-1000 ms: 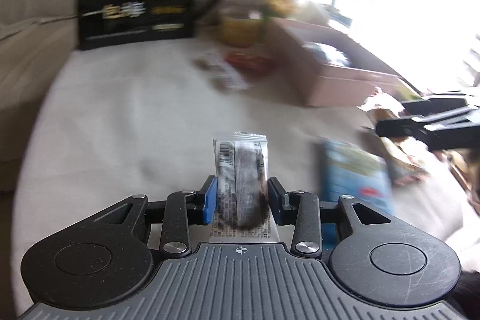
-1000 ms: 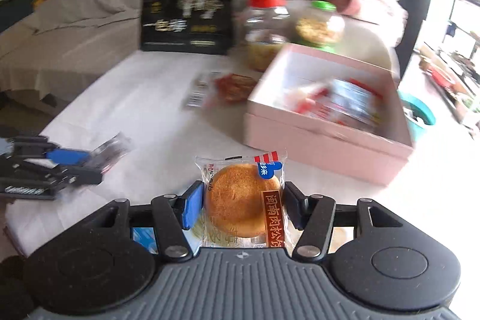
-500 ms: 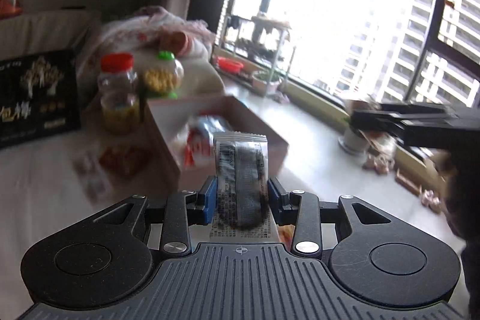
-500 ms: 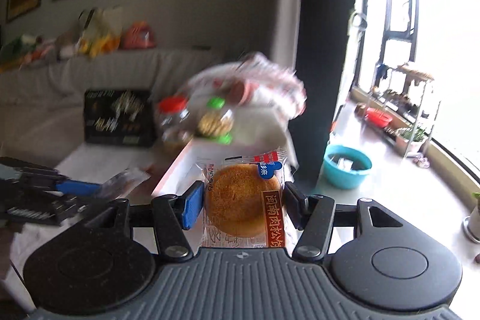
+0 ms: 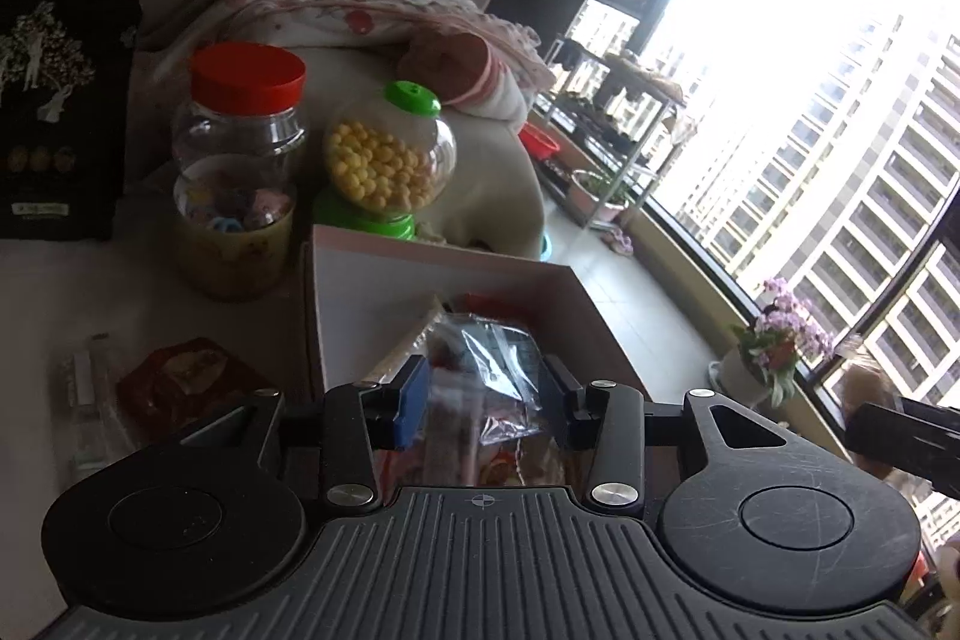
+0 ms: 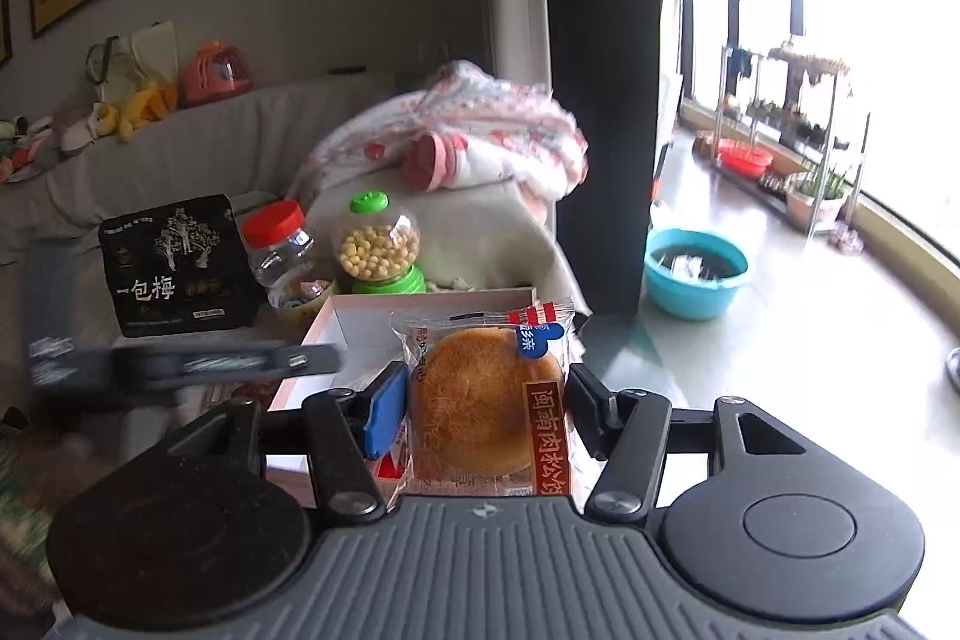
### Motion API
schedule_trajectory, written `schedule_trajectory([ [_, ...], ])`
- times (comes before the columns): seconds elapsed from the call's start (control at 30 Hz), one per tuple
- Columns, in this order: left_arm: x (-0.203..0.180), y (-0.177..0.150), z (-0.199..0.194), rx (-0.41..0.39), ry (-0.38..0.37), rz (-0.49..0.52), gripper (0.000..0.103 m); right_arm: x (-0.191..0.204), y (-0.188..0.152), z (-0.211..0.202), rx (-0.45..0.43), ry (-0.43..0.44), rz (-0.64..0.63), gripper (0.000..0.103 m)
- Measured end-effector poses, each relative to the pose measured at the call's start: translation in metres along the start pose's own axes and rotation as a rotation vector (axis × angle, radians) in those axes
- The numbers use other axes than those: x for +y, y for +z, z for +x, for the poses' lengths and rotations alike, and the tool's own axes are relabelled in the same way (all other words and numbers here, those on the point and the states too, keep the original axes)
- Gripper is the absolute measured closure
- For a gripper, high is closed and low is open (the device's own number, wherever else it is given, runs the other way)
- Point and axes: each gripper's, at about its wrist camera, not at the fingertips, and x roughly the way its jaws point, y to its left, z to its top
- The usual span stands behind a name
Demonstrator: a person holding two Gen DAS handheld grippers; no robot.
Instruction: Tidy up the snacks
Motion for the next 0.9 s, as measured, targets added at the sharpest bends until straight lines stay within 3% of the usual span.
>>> schedule_trajectory([
  [0.2, 0.039, -0.032, -0.066, 0.009, 0.019, -0.051, 0.058, 0.038, 0.03, 0.087, 0.088, 0.056, 0.003, 0.046],
  [0.27, 0.051, -0.048, -0.082, 0.025, 0.036, -0.047, 0.058, 0.057, 0.044, 0.119, 0.094, 0.078, -0.011, 0.041],
  [0.3, 0.058, -0.056, -0.088, 0.041, 0.04, -0.049, 0.058, 0.066, 0.051, 0.137, 0.115, 0.079, -0.021, 0.031],
  [0.43, 0.081, -0.088, -0.108, 0.105, 0.05, -0.051, 0.058, 0.087, 0.059, 0.175, 0.173, 0.03, -0.038, 0.029],
  [0.6, 0.096, -0.115, -0.122, 0.141, 0.052, -0.067, 0.058, 0.086, 0.032, 0.14, 0.159, 0.038, -0.084, 0.029],
  [0.9, 0.081, -0.132, -0.125, 0.208, -0.037, -0.019, 0.058, 0.067, -0.067, 0.02, 0.189, 0.052, -0.173, 0.027],
])
